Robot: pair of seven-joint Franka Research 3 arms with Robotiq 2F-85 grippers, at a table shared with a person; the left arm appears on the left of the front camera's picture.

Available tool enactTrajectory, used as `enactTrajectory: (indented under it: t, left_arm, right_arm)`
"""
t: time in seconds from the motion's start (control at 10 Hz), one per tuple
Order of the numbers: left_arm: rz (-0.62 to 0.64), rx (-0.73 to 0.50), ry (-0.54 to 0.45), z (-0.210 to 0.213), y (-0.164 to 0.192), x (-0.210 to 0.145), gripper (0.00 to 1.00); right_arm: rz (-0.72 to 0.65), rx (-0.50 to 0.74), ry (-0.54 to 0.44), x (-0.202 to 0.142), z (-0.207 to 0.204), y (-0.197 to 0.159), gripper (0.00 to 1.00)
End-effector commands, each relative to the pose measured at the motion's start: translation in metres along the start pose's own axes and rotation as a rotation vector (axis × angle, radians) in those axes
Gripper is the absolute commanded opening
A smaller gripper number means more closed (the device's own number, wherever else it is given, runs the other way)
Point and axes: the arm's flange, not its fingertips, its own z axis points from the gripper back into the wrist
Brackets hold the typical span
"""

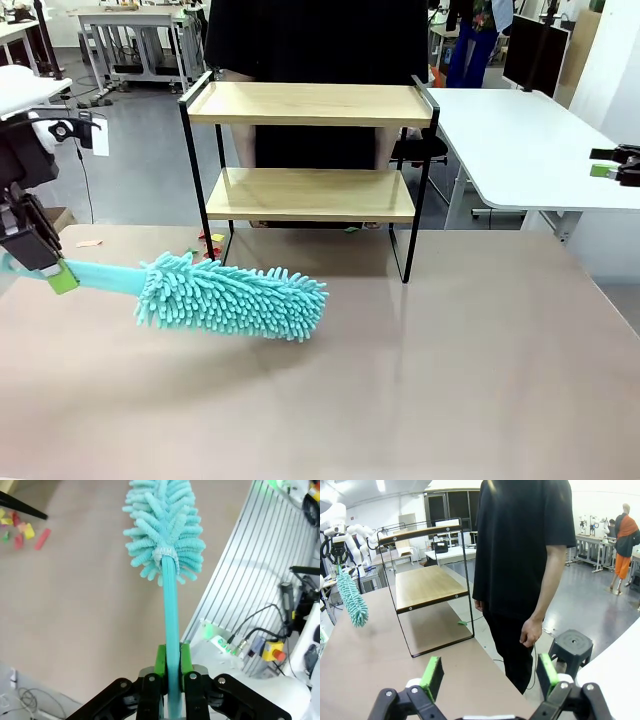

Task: Clean the shelf.
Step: Clean the specific section of the Shelf indicated by the human with the Duster, then hand the Duster back to the human.

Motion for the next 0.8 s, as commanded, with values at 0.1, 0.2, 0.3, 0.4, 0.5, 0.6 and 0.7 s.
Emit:
enactTrajectory:
  t: [0.1,0.2,0.3,0.4,0.5,0.6,0.7]
  left_arm:
    - [0.001,-0.027,-0.031,-0.0011,0.0009,-0.0037,0.13]
    - [0.001,-0.027,-0.031,-0.0011,0.0009,-0.0037,0.13]
    - [0.001,-0.027,-0.031,-0.0011,0.0009,-0.0037,0.13]
    - [0.001,-0.027,-0.031,-0.0011,0.0009,-0.0037,0.13]
    - [0.001,-0.027,-0.031,-0.0011,0.0009,-0.0037,0.13]
    - [0.001,-0.027,-0.031,-0.0011,0.0009,-0.0037,0.13]
    - [0.001,-0.027,-0.031,-0.0011,0.0009,-0.0037,0.13]
  right_arm:
    - [0.008,0.002,-0.002,0.0041,-0.0024,0.0008,1.00]
    - [0.008,0.002,-0.002,0.0041,-0.0024,0.0008,1.00]
    - [0.008,0.002,-0.002,0.0041,-0.0024,0.0008,1.00]
    - [0.008,0.002,-0.002,0.0041,-0.0024,0.0008,1.00]
    - [0.008,0.002,-0.002,0.0041,-0.0024,0.0008,1.00]
    - [0.008,0.002,-0.002,0.0041,-0.0024,0.0008,1.00]
    - [0.008,0.002,-0.002,0.0041,-0.0024,0.0008,1.00]
